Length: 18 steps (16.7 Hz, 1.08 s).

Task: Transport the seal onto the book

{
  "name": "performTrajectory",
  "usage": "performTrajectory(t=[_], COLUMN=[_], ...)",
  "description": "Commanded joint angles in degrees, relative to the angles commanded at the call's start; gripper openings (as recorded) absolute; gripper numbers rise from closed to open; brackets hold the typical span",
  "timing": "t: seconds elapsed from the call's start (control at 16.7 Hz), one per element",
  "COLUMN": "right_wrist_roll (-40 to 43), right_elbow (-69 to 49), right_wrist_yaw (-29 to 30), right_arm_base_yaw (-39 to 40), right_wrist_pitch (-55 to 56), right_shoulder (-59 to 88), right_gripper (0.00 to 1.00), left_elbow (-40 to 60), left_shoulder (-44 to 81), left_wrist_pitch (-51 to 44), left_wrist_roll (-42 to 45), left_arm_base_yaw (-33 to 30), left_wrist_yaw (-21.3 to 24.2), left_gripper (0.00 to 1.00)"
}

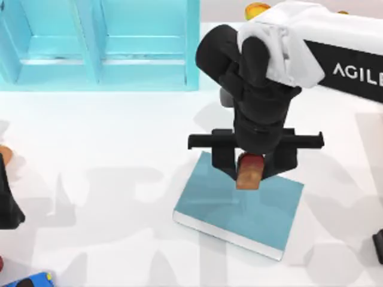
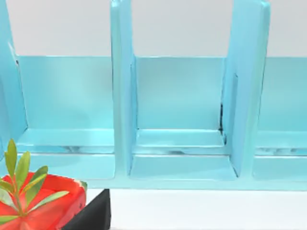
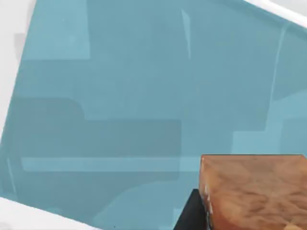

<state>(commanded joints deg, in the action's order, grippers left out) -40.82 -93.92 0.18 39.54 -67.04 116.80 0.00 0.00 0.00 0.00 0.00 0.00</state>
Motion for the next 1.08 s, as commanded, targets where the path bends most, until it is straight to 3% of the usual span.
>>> performTrajectory(t=[0.72,1.08], right_wrist_roll=[-1.0,-1.0], right_elbow=[-0.8,-0.8], right_wrist_yaw=[0.0,0.0], right_arm_base_yaw=[1.0,1.0], right_wrist_pitch=[-0.7,-0.7], right_shoulder=[0.1,0.1], right_gripper=[0.0,0.45], left_elbow=[0.0,0.0], left_shoulder=[0.0,0.0], left_wrist_pitch=[0.0,0.0], left_wrist_roll=[0.0,0.0], left_arm_base_yaw=[0.0,0.0], left_wrist_yaw=[0.0,0.0], left_gripper=[1.0,1.0])
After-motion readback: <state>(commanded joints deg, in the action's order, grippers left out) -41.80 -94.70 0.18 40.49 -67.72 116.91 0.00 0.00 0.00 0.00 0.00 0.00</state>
